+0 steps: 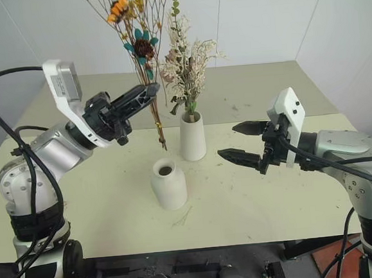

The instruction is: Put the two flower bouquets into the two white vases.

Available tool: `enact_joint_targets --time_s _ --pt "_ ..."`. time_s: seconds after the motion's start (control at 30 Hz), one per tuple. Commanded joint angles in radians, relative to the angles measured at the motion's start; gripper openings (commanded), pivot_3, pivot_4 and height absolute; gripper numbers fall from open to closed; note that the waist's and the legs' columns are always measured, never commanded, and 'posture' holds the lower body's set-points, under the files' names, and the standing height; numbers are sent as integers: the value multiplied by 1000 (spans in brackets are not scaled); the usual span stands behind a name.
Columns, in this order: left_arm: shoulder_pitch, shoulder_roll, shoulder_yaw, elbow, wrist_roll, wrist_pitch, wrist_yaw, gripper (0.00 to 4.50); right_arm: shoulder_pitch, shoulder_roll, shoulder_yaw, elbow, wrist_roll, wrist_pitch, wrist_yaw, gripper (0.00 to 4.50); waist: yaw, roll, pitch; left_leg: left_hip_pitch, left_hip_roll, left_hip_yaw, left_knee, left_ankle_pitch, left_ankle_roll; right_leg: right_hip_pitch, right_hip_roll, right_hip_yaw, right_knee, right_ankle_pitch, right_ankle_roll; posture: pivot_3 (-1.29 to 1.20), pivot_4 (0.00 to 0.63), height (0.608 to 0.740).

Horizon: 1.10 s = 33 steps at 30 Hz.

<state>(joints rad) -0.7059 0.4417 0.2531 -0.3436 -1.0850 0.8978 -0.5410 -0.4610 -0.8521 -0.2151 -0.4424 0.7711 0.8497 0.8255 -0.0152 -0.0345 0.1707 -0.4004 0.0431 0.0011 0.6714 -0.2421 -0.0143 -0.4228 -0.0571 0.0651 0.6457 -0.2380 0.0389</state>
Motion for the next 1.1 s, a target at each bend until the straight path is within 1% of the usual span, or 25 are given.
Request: enact_joint_targets --time_s 0.03,0.2,0.5,0.6,0.83,0.87,0.97,1.0,1.1 --pt "24 22 -17 -54 -15 -2 -8 47 -13 -18 -30 -20 20 -5 -1 4500 0 0 0 0 0 0 0 0 0 0 0 0 0 0 0 0 150 740" --pt "98 47 -79 -64 65 -45 -44 47 -22 -18 -24 -11 16 -8 1 4500 1 0 0 0 0 0 0 0 0 0 0 0 0 0 0 0 150 740" --pt "154 57 -136 -78 152 -78 -64 47 -12 -21 -36 -19 20 -9 -1 4500 0 0 0 0 0 0 0 0 0 0 0 0 0 0 0 0 150 740" --pt "169 70 -133 -77 151 -57 -61 643 -10 -21 -36 -21 19 -7 -3 4500 0 0 0 0 0 0 0 0 0 0 0 0 0 0 0 0 150 740" --pt "329 168 4 -180 44 -12 -31 2786 10 -26 -44 -25 20 -7 -2 4500 -4 0 0 0 1 0 0 0 0 -1 1 1 0 0 0 0 150 740" --pt "355 184 22 -202 30 -8 -27 3027 9 -26 -41 -24 20 -8 -1 4500 -3 0 0 0 1 0 0 0 0 0 0 0 0 0 0 0 150 740" --pt "427 230 70 -252 -7 4 -24 4038 6 -25 -33 -18 16 -12 3 4500 1 0 0 1 0 0 0 0 0 1 0 0 0 0 0 0 150 740" --pt "454 248 92 -264 -18 3 -29 4270 4 -24 -28 -13 12 -15 4 4500 1 0 0 1 1 0 0 0 0 0 0 0 0 0 0 0 150 740" --pt "525 310 161 -282 -43 -5 -54 4270 1 -21 -12 -1 2 -23 12 4500 1 0 0 0 1 0 0 0 0 0 0 0 0 0 0 0 150 740"
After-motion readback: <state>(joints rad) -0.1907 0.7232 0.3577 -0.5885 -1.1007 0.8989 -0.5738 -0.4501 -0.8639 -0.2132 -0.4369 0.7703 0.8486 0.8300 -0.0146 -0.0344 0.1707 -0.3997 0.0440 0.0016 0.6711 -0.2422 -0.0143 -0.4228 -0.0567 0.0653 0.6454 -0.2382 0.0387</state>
